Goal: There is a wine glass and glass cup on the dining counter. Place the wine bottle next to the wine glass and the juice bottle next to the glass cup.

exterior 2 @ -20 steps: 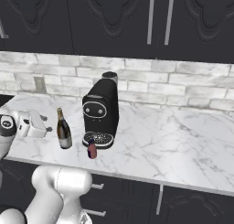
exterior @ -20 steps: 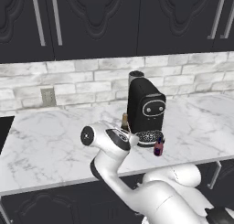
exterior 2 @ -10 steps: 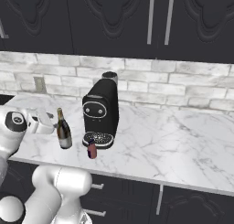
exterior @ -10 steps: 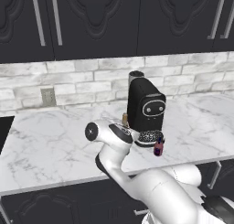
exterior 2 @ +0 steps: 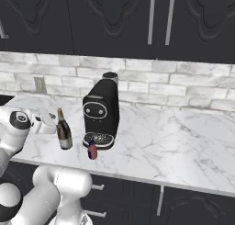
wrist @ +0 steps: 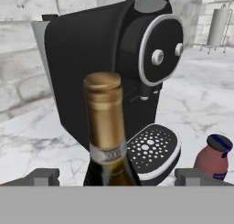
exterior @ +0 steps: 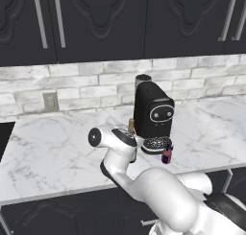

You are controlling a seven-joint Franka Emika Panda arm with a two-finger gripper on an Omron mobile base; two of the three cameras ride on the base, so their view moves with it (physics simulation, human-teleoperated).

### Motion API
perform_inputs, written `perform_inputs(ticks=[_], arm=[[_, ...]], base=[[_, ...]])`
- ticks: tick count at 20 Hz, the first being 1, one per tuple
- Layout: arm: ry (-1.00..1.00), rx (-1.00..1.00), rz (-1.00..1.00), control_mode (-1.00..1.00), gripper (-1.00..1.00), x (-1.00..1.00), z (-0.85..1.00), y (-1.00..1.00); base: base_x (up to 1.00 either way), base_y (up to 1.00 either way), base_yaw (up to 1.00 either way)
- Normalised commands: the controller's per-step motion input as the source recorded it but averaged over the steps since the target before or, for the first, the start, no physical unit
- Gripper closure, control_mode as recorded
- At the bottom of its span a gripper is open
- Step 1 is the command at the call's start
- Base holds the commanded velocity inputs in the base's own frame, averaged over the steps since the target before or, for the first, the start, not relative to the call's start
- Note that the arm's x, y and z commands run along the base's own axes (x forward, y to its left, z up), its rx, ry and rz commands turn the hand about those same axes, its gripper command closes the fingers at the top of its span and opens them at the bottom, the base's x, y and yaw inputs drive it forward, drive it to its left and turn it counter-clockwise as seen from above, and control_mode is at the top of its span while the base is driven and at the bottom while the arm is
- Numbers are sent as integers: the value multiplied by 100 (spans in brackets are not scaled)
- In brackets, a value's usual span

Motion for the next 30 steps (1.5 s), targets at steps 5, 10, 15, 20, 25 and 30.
perform_inputs(ticks=[5,10,15,20,25,30], arm=[[0,0,0,-100,-100,13,-18,0],[0,0,0,-100,-100,5,-4,0],[0,0,0,-100,-100,0,0,-3],[0,0,0,-100,-100,0,0,-9],[2,0,0,-100,-100,0,0,-14],[2,0,0,-100,-100,8,-4,-12]], base=[[0,0,0],[0,0,0],[0,0,0],[0,0,0],[0,0,0],[0,0,0]])
